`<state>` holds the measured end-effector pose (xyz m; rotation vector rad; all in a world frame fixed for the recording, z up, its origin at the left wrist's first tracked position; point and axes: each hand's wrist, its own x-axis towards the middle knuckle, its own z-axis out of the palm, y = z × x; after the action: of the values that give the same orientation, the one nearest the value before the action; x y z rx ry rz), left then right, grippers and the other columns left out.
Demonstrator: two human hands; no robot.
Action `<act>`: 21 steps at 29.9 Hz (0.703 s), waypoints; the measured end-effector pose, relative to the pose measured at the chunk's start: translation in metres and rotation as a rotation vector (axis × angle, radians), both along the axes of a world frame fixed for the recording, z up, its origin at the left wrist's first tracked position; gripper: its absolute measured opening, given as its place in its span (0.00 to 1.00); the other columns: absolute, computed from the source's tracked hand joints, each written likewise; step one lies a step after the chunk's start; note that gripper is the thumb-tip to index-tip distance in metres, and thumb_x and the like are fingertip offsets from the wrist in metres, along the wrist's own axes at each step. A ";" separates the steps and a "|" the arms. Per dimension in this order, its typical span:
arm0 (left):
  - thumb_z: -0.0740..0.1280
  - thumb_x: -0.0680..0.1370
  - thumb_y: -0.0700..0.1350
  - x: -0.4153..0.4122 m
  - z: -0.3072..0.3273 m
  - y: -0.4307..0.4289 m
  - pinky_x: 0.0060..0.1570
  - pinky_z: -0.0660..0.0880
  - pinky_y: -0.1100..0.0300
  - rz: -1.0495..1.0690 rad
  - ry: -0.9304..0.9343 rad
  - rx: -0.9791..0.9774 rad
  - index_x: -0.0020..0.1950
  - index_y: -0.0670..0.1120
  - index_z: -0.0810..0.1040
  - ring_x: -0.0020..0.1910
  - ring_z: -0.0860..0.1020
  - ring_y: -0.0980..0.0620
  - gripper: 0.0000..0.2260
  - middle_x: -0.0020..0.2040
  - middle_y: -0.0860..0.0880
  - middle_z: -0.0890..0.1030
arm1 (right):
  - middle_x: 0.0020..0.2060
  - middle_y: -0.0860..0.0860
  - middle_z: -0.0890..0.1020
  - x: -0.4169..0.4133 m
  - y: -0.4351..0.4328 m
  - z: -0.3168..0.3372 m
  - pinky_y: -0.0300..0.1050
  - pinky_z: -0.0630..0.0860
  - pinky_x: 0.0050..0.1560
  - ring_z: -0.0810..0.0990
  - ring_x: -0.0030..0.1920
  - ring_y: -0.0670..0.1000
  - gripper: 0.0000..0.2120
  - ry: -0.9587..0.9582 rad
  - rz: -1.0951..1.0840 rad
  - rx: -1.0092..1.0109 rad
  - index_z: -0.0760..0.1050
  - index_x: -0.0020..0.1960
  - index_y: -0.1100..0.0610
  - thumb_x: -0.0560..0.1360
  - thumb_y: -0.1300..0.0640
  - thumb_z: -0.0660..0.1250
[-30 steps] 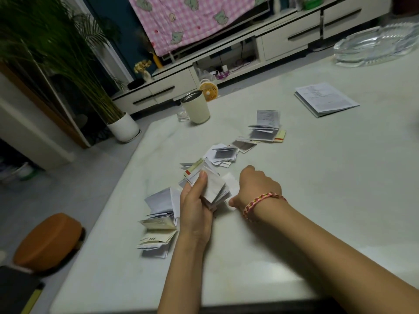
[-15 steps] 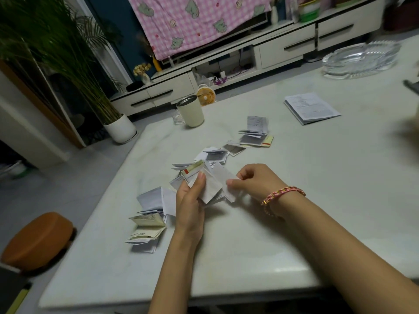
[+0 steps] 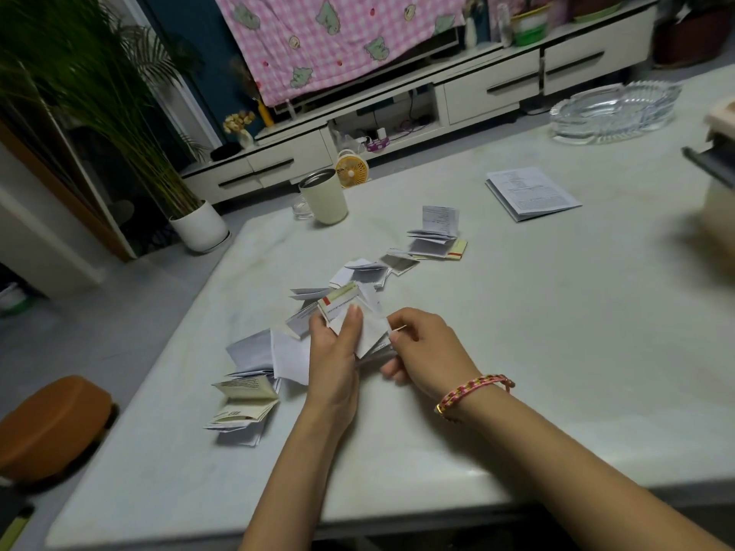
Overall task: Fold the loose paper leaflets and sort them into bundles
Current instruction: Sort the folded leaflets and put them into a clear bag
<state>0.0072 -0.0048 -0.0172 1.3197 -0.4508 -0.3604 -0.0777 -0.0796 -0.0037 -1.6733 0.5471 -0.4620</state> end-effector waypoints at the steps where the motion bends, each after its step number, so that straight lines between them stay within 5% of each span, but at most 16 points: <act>1: 0.65 0.76 0.45 -0.001 -0.001 0.000 0.57 0.74 0.52 -0.004 -0.026 0.023 0.67 0.40 0.67 0.54 0.78 0.48 0.21 0.58 0.42 0.78 | 0.39 0.56 0.81 0.000 -0.002 0.001 0.46 0.76 0.41 0.80 0.39 0.55 0.13 0.023 0.016 -0.079 0.77 0.47 0.59 0.76 0.67 0.55; 4: 0.61 0.80 0.40 -0.004 -0.003 -0.002 0.52 0.75 0.62 0.000 -0.144 0.079 0.65 0.42 0.68 0.52 0.79 0.55 0.14 0.56 0.46 0.80 | 0.49 0.58 0.80 -0.003 -0.003 0.004 0.47 0.71 0.48 0.76 0.49 0.58 0.10 0.093 0.058 -0.303 0.74 0.51 0.60 0.76 0.62 0.55; 7: 0.59 0.80 0.39 -0.013 -0.004 -0.004 0.49 0.75 0.66 -0.070 -0.218 0.107 0.60 0.47 0.67 0.51 0.79 0.57 0.09 0.54 0.48 0.79 | 0.49 0.57 0.80 -0.004 -0.002 0.002 0.45 0.70 0.43 0.78 0.49 0.58 0.10 0.043 0.060 -0.313 0.68 0.58 0.56 0.79 0.55 0.56; 10: 0.62 0.78 0.44 -0.016 -0.008 -0.006 0.51 0.73 0.66 -0.114 -0.283 0.141 0.56 0.49 0.68 0.50 0.78 0.60 0.08 0.52 0.51 0.78 | 0.46 0.58 0.81 -0.004 -0.013 -0.002 0.45 0.64 0.38 0.78 0.47 0.58 0.07 0.019 -0.003 -0.358 0.70 0.53 0.57 0.78 0.55 0.60; 13: 0.61 0.75 0.52 -0.017 -0.012 -0.003 0.55 0.71 0.63 -0.052 -0.530 0.283 0.58 0.53 0.69 0.55 0.75 0.55 0.12 0.55 0.50 0.76 | 0.45 0.57 0.80 -0.005 -0.023 -0.002 0.47 0.70 0.43 0.77 0.46 0.59 0.04 0.030 -0.038 -0.423 0.70 0.48 0.57 0.75 0.61 0.63; 18: 0.63 0.74 0.42 -0.009 0.008 0.025 0.54 0.68 0.61 0.497 -0.905 0.401 0.57 0.45 0.74 0.52 0.71 0.52 0.12 0.54 0.52 0.71 | 0.43 0.57 0.79 -0.010 -0.021 0.001 0.50 0.68 0.42 0.75 0.45 0.61 0.06 -0.052 -0.088 -0.525 0.65 0.46 0.55 0.75 0.63 0.62; 21: 0.68 0.75 0.43 0.002 0.020 0.053 0.57 0.64 0.53 0.799 -0.809 0.719 0.60 0.42 0.74 0.57 0.67 0.44 0.15 0.58 0.42 0.73 | 0.45 0.59 0.80 -0.007 -0.023 -0.008 0.51 0.66 0.41 0.76 0.47 0.63 0.06 0.048 -0.040 -0.634 0.64 0.46 0.55 0.75 0.63 0.61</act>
<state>0.0092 0.0477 0.0032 2.2086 -0.4215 0.7870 -0.0851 -0.1029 -0.0120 -2.2848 0.4973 -0.6722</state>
